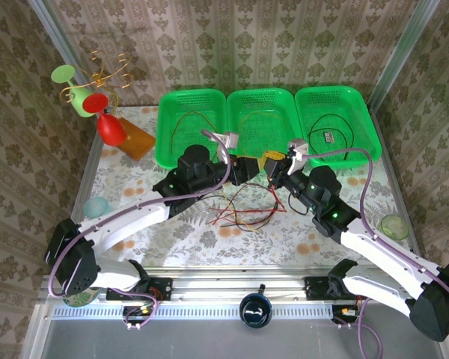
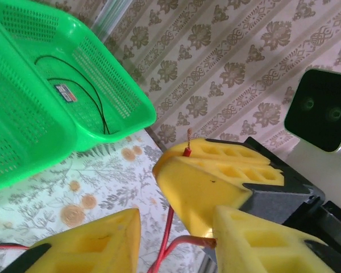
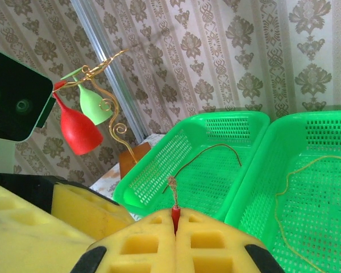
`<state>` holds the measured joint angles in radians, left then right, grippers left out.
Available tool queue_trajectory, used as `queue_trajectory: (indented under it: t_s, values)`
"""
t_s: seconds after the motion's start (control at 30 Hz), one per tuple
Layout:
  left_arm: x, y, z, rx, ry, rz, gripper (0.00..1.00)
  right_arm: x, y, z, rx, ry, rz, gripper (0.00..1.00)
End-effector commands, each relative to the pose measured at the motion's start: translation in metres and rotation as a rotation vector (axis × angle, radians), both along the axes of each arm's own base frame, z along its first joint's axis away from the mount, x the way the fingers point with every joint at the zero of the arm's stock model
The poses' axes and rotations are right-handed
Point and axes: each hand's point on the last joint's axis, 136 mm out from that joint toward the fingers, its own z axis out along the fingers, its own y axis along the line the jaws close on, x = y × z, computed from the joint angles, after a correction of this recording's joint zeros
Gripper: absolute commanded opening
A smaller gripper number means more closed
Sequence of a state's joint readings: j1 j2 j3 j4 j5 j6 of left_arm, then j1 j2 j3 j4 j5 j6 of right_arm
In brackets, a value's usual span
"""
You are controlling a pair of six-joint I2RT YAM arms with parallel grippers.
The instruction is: Untangle the cables
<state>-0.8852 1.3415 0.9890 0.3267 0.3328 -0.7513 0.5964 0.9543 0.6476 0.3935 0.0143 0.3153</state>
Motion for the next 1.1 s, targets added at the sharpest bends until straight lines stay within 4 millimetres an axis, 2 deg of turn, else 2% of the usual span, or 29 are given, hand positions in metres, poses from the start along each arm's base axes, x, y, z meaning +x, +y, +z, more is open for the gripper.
queue_trajectory:
  t_s: [0.0, 0.07, 0.2, 0.3, 0.43, 0.63, 0.8, 1.07]
  values:
    - [0.007, 0.000, 0.012, -0.024, -0.023, 0.046, 0.23, -0.005, -0.003, 0.023, 0.044, -0.053, -0.007, 0.00]
    - [0.010, 0.004, 0.007, -0.008, -0.025, 0.076, 0.12, -0.006, -0.003, 0.024, 0.041, -0.057, -0.006, 0.00]
    - [0.014, 0.014, 0.004, 0.028, -0.039, 0.126, 0.00, -0.009, -0.009, 0.028, 0.029, -0.071, -0.028, 0.00]
    - [0.015, 0.029, 0.009, 0.084, -0.082, 0.179, 0.00, -0.013, -0.019, 0.035, 0.007, -0.098, -0.059, 0.00]
    - [0.016, 0.059, 0.022, 0.172, -0.174, 0.277, 0.00, -0.019, -0.040, 0.050, -0.038, -0.140, -0.145, 0.00]
    - [0.016, 0.125, 0.048, 0.275, -0.333, 0.506, 0.00, -0.028, -0.080, 0.066, -0.064, -0.191, -0.308, 0.00]
    - [0.011, 0.183, 0.067, 0.317, -0.443, 0.712, 0.00, -0.036, -0.100, 0.075, -0.080, -0.227, -0.386, 0.00]
    - [0.000, 0.272, 0.074, 0.453, -0.481, 1.026, 0.00, -0.044, -0.140, 0.082, -0.082, -0.245, -0.575, 0.00]
